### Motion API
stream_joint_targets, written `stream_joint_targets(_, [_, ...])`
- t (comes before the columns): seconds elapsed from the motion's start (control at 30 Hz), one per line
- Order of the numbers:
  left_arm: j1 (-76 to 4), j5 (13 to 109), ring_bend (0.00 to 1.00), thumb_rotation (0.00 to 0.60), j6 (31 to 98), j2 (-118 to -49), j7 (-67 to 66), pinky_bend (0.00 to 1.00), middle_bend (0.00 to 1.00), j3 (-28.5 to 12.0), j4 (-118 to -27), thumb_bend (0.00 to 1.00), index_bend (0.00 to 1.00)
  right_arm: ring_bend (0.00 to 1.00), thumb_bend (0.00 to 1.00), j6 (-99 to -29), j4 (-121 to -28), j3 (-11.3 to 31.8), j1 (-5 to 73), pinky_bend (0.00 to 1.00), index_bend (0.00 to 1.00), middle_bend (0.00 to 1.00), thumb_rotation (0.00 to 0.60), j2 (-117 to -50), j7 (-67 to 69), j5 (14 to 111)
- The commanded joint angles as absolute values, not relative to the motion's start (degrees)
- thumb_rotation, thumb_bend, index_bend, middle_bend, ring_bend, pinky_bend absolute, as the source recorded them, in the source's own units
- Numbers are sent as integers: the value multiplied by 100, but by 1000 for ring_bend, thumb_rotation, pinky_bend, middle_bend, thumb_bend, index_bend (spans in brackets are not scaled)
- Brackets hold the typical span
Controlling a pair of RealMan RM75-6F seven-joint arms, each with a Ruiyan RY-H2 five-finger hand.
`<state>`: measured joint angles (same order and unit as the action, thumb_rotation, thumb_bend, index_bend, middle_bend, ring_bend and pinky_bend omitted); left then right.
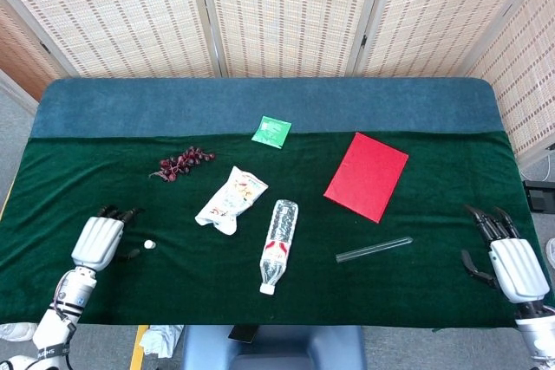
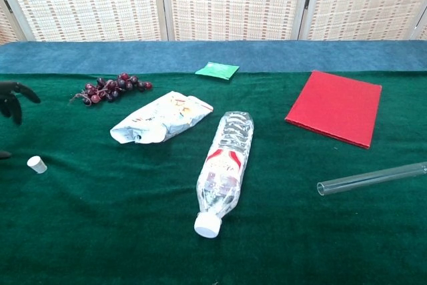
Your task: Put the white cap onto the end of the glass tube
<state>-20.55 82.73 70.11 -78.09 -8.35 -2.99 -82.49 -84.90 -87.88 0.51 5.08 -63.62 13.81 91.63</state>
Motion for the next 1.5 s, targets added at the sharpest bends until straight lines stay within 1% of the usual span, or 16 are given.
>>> stream_joint_targets(0.03, [-2020, 8279, 698, 600, 6989, -7786, -872, 650, 828, -228, -8277, 201, 391, 166, 531, -8482, -8785, 47, 514, 55, 23, 163, 592, -6362, 1383, 9170])
stream_joint_targets(0.07, [-2014, 8264, 751, 600, 6968, -7803, -853, 704, 891, -213, -8258, 211, 421, 166, 531, -8474, -8782, 46, 517, 55, 23, 163, 592, -6364, 1387, 9166])
stream_joint_targets(0.1, [-2012, 8241, 786, 600, 6934, -7819, -833, 736, 929, -200, -8238, 226, 438, 166, 531, -8466, -8781, 45, 520, 55, 23, 164, 592, -6363, 1393, 9162])
stream_joint_targets(0.17, [-2018, 8189, 831, 600, 6843, -7871, -773, 773, 977, -177, -8171, 247, 449, 166, 531, -8451, -8775, 47, 523, 55, 23, 164, 591, -6362, 1408, 9147])
stream_joint_targets(0.23, [-2029, 8151, 862, 600, 6784, -7939, -693, 791, 999, -178, -8076, 261, 457, 166, 531, -8440, -8773, 41, 525, 56, 23, 164, 593, -6357, 1408, 9146])
stream_joint_targets(0.43, [-2090, 8110, 896, 600, 6675, -8153, -508, 799, 1000, -208, -7795, 314, 471, 167, 530, -8443, -8793, 26, 527, 55, 23, 164, 592, -6344, 1430, 9171])
stream_joint_targets(0.77, [-2176, 8024, 913, 600, 6484, -8351, -460, 799, 1000, -215, -7582, 342, 484, 168, 530, -8373, -8789, 5, 534, 55, 23, 164, 592, -6326, 1480, 9132])
stream_joint_targets(1.5, [-2267, 7862, 913, 600, 6248, -8390, -460, 799, 1000, -223, -7559, 345, 513, 177, 530, -8424, -8657, 60, 524, 55, 23, 164, 591, -6413, 1520, 9068])
